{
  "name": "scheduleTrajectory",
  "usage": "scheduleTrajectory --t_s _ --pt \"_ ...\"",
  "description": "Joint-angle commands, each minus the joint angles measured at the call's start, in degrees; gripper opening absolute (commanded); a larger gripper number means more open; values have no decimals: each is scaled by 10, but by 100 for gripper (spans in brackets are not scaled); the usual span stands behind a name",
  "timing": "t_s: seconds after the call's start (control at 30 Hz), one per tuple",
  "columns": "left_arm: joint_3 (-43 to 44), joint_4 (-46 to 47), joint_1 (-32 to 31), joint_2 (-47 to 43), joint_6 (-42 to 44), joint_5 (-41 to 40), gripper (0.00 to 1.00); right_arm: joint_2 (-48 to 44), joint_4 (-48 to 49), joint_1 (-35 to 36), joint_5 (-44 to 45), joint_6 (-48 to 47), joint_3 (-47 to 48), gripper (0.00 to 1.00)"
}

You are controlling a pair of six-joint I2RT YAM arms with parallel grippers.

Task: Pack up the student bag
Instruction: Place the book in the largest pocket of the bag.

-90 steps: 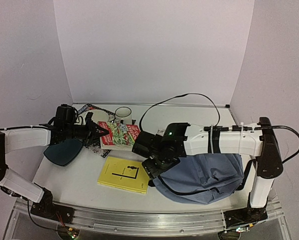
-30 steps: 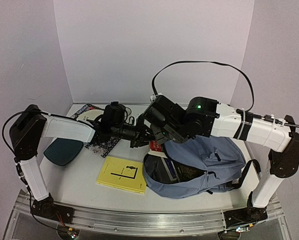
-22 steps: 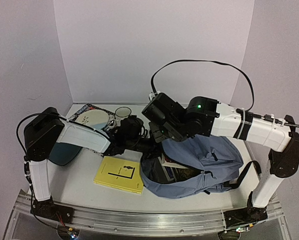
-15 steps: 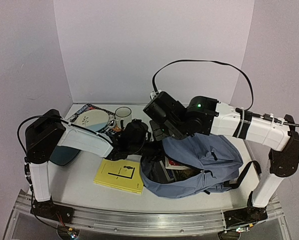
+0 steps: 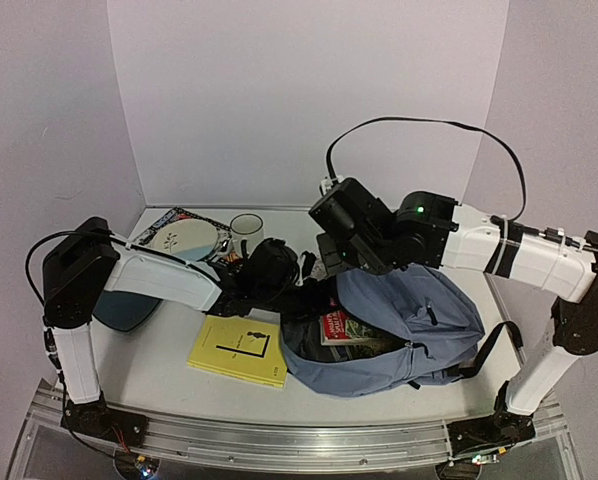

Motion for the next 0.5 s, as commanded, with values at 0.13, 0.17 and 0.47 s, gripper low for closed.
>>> scheduleTrajectory --t_s 0.13,0.17,0.47 --pt "79 -63 -10 -8 109 57 32 -44 31 -4 33 12 -18 0" --pt "95 -64 -16 3 119 72 30 -45 30 -5 34 12 -19 0" --pt "98 -133 -23 -29 171 32 54 -84 23 -14 57 21 -77 0"
